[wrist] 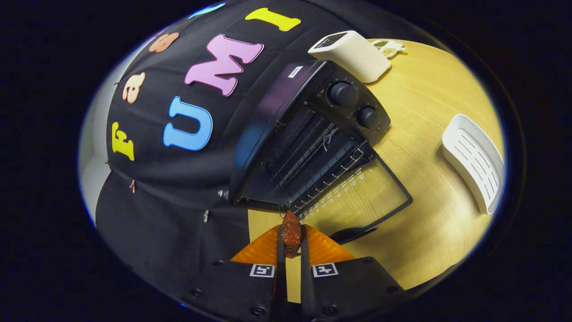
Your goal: Open the toaster oven, put the food inside, and close the toaster oven door.
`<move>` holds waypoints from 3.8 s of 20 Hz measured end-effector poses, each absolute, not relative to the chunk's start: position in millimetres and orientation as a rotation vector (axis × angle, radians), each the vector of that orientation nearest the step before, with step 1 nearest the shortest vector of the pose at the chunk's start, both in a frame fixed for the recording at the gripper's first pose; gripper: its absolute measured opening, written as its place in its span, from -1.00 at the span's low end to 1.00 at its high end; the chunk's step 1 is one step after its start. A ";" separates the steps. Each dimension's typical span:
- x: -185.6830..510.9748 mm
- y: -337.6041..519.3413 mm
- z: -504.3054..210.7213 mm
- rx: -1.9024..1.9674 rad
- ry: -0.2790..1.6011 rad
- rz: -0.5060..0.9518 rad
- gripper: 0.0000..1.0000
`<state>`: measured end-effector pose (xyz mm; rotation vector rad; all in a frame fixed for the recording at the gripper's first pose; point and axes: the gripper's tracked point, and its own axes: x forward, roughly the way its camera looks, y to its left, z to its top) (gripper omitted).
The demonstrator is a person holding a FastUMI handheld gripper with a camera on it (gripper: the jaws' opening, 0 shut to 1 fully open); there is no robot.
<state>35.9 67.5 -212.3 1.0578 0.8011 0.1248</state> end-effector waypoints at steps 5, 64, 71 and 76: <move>82.7 58.3 -226.6 1.143 0.706 0.051 -0.68; -26.6 83.7 -336.9 0.045 1.065 0.137 0.98; -19.4 83.8 -346.5 0.035 1.049 0.114 0.94; -17.6 85.2 -341.2 0.086 1.040 0.110 0.98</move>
